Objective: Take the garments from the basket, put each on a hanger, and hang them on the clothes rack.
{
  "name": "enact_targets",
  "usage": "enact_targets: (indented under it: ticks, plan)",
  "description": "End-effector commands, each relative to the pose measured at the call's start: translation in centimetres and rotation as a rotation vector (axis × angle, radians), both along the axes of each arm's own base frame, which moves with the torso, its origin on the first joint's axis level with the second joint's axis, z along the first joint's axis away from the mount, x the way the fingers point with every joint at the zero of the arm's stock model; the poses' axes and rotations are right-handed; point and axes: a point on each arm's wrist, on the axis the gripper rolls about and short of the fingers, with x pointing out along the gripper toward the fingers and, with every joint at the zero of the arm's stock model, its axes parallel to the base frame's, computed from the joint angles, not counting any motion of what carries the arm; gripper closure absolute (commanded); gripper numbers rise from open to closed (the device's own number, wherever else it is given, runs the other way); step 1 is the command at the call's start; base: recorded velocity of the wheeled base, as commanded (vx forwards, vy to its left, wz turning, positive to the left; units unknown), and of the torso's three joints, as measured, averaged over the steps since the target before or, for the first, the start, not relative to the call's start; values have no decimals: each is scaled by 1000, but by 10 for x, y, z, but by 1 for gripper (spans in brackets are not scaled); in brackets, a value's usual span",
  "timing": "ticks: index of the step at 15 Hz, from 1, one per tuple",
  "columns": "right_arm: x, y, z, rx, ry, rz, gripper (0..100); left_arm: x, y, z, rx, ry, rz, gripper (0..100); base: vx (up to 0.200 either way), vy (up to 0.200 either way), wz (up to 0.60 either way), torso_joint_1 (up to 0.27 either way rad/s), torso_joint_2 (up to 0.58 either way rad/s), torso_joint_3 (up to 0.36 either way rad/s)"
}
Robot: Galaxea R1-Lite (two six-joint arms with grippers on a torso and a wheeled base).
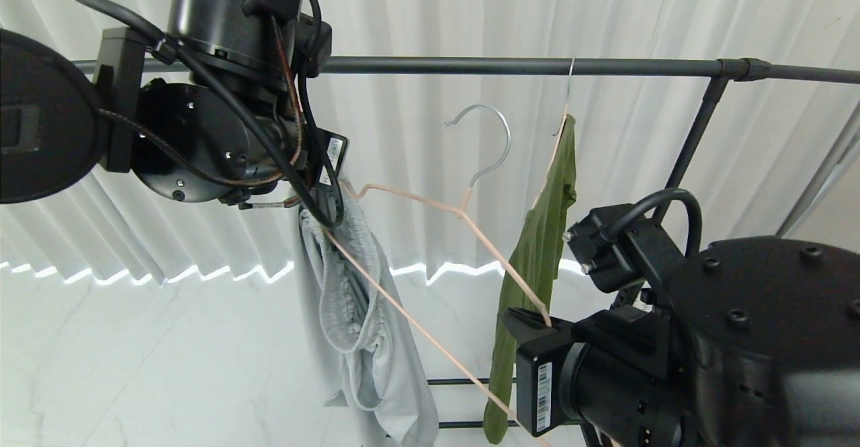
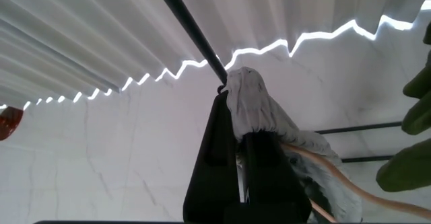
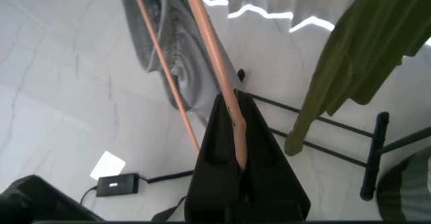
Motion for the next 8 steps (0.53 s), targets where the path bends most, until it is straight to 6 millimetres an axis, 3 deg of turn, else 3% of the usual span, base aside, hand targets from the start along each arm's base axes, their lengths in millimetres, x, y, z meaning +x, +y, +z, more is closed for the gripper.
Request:
enact_targets:
  ticks: [1, 8]
  plan:
    - [6, -5, 4, 12, -6, -29, 100, -4, 3, 6, -13, -19, 0, 100, 0, 0, 0, 0, 0, 0]
    - [13, 10, 6, 19, -8, -33, 100, -32, -13, 23, -54, -65, -102, 100, 0, 0, 0, 0, 0, 0]
